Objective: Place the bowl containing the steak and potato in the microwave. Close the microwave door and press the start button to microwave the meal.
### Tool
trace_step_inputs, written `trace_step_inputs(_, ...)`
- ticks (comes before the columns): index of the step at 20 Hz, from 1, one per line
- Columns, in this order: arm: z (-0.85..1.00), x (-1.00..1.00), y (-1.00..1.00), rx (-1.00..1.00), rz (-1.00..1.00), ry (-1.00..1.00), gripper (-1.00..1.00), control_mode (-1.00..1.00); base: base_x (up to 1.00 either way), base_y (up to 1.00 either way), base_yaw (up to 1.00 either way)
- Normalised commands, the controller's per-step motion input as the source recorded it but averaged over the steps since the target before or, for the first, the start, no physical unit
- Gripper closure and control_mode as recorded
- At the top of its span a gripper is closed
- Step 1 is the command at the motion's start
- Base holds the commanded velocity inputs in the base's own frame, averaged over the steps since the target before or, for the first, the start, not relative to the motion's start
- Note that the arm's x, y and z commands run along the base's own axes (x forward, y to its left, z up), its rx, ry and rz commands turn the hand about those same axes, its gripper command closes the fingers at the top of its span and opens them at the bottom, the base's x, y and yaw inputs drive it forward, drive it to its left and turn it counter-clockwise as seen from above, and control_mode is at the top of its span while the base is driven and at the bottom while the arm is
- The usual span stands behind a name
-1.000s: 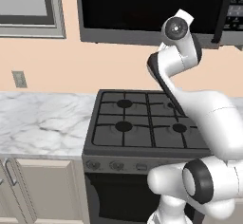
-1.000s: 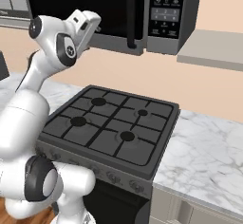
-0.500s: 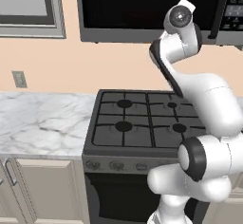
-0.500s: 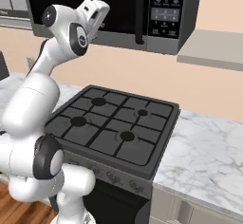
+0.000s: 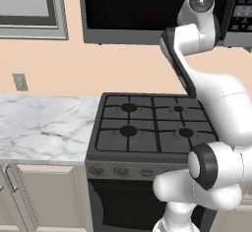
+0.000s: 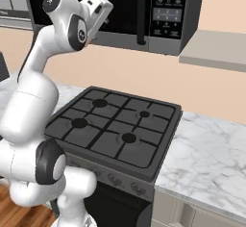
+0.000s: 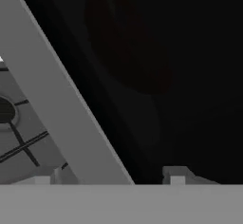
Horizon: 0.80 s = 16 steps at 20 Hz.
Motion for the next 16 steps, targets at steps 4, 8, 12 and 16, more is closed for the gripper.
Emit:
trace_step_inputs(4,-0.26,-1.0,-0.13,0.0,0.17,-0.15,-1.0,-1.0,0.0,0.0,0.0)
trace_step_inputs(8,-0.04,-0.89,0.0,0.07,-0.01,-0.26,-1.0,-1.0,0.0,0.0,0.0)
trace_step_inputs(12,0.24,-0.57,-0.04,0.33,-0.28,-0.19,-1.0,-1.0,0.0,0.0,0.0)
trace_step_inputs(16,0.34,-0.57,-0.23,0.48,-0.33,-0.12,-1.0,-1.0,0.0,0.0,0.0)
